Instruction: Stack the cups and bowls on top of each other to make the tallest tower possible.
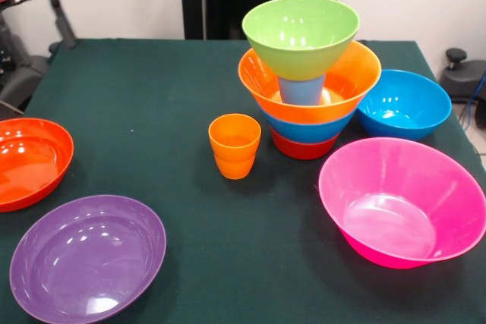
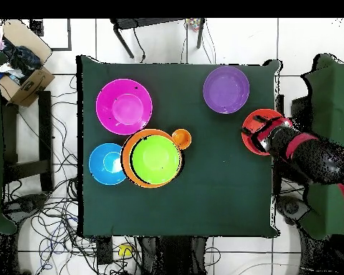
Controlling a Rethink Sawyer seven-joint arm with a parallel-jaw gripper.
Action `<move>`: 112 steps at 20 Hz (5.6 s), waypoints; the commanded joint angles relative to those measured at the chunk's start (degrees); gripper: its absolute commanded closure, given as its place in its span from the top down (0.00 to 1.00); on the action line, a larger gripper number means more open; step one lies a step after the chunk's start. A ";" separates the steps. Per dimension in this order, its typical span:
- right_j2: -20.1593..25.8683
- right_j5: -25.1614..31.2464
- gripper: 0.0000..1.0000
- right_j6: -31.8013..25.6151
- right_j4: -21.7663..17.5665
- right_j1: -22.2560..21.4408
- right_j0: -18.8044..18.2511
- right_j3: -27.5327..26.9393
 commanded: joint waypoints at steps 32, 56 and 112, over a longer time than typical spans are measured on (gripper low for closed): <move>-5.83 9.63 1.00 -34.75 -5.69 13.85 7.34 -18.12; -11.08 11.67 1.00 -32.07 -8.44 13.01 7.47 -16.66; -15.99 -5.87 1.00 -24.20 -14.34 13.96 2.88 -3.43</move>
